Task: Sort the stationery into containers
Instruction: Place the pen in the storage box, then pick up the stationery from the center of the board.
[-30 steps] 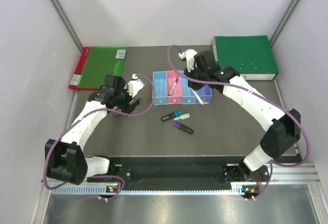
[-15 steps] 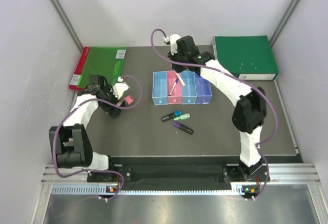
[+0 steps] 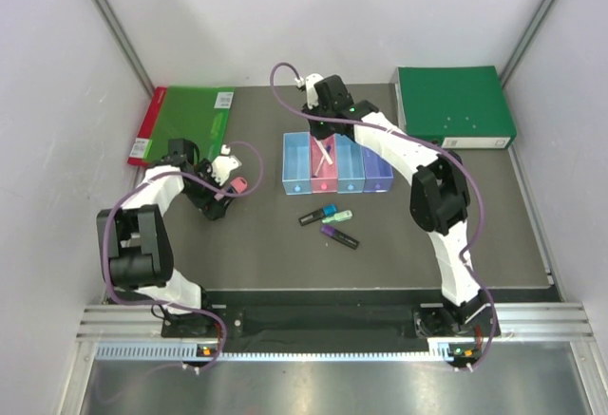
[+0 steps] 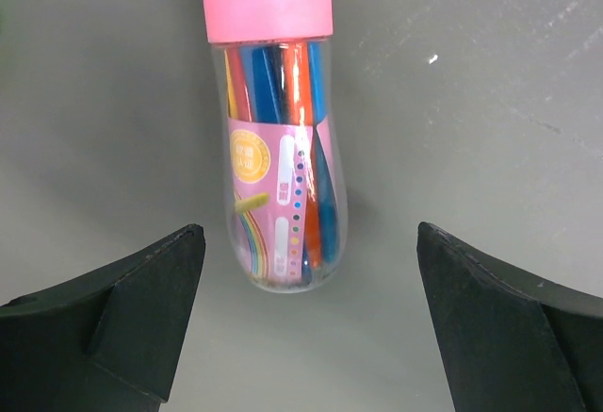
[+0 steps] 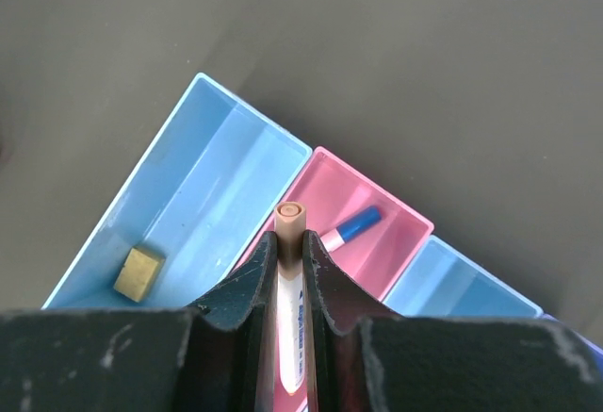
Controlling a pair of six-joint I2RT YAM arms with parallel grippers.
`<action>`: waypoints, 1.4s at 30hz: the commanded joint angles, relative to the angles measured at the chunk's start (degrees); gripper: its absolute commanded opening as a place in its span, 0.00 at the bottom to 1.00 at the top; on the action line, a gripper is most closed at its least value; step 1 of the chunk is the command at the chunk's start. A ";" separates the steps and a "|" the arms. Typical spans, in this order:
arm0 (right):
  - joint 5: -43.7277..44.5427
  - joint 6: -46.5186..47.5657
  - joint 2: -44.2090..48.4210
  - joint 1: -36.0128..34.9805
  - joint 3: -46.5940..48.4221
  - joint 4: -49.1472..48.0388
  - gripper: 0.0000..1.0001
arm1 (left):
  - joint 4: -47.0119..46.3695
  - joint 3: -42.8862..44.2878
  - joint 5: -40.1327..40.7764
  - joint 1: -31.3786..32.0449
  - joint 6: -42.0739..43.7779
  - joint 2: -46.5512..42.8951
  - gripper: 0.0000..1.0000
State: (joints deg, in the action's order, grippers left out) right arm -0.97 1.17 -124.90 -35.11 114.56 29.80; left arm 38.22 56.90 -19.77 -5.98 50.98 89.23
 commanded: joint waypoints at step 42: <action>-1.49 -1.61 7.13 -1.19 -3.73 -0.71 0.72 | -4.03 2.69 -1.50 -0.53 4.39 11.05 0.08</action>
State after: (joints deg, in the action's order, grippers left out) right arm -1.78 -0.23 -122.89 -35.24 111.35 29.23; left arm 33.95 59.16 -21.21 -6.31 54.33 98.19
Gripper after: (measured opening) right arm 0.704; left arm 0.584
